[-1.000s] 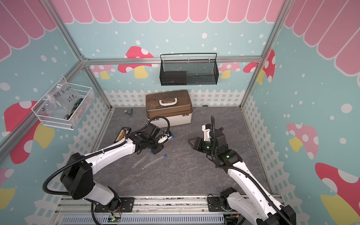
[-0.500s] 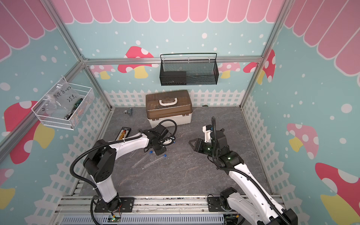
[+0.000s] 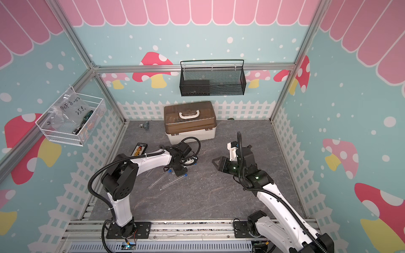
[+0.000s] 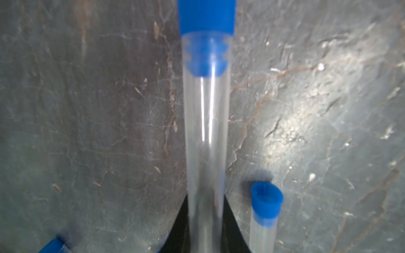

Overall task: Insert stoppers into test tubes
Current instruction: Place the test tube at the center of the board.

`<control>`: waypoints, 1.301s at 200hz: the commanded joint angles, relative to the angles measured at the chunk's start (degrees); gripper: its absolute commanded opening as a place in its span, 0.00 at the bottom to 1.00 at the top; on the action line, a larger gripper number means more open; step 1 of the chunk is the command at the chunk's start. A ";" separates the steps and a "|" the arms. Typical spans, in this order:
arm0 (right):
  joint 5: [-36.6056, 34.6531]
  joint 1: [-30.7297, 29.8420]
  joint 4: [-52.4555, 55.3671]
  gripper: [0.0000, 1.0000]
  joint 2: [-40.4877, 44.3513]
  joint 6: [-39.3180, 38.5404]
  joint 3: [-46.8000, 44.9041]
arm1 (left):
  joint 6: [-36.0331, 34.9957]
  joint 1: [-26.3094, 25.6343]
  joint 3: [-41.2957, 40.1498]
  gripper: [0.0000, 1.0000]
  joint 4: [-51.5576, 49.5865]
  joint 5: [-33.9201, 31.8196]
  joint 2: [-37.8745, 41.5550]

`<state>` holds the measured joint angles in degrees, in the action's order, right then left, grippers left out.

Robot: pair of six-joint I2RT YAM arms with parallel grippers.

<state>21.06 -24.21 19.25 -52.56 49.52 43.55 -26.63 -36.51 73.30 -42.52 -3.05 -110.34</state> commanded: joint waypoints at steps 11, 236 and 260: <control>0.90 0.22 0.79 0.51 -0.43 -0.65 -0.57 | -1.20 0.03 1.33 0.13 -1.03 0.19 -1.88; 2.46 0.21 0.71 0.53 -1.41 -0.74 -1.10 | -1.76 -0.32 1.20 0.24 0.10 -0.35 -2.04; 2.66 0.21 0.73 0.53 -1.49 -0.83 -1.14 | -1.67 -0.31 1.15 0.27 0.39 -0.57 -1.89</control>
<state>23.14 -24.21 19.73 -53.80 49.30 43.09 -27.27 -36.56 74.24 -42.81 -3.33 -111.07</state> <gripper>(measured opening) 0.531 0.248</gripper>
